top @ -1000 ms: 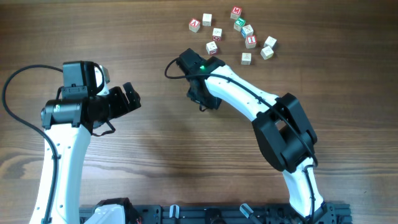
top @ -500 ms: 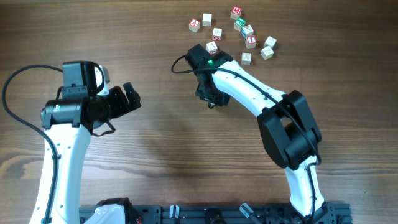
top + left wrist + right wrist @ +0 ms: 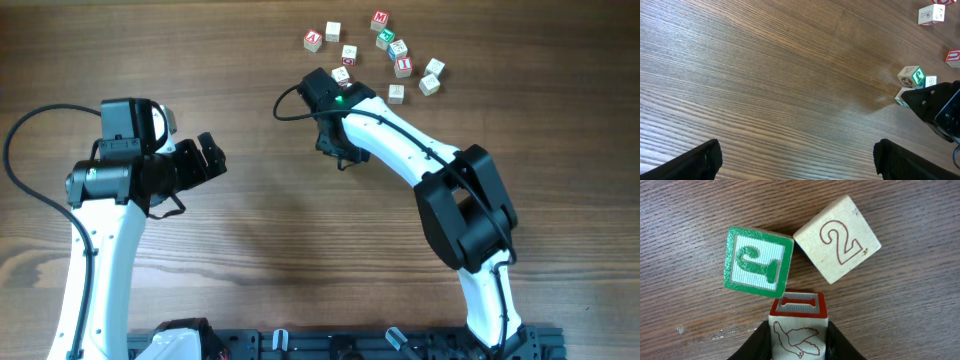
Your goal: Form a circle
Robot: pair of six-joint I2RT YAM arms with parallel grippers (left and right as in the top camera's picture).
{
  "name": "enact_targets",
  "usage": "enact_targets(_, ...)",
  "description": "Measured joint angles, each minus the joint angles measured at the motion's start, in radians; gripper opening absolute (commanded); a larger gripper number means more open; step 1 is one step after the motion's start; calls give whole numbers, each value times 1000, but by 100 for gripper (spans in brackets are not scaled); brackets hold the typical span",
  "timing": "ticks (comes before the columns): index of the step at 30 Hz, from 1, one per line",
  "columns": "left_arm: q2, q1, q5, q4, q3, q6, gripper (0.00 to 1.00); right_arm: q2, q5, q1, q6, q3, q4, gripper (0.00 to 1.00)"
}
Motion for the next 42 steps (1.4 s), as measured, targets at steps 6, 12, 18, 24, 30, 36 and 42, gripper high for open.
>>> enact_targets(6,0,0,0,0,0,0,100,0,3,-5,-48,0,0,17)
enact_targets(12,0,0,0,0,0,0,100,0,6,-5,-93,0,-2,21)
enact_targets(18,0,0,0,0,0,0,100,0,6,-5,-117,-1,-32,63)
enact_targets(24,0,0,0,0,0,0,100,0,5,-10,-124,-3,-38,81)
enact_targets(30,0,0,0,0,0,0,100,0,-47,-10,-104,-3,-52,81)
enact_targets(36,0,0,0,0,0,0,100,-1,-35,2,-68,-64,-14,68)
enact_targets(42,0,0,0,0,0,0,100,-3,-4,2,-74,-72,20,45)
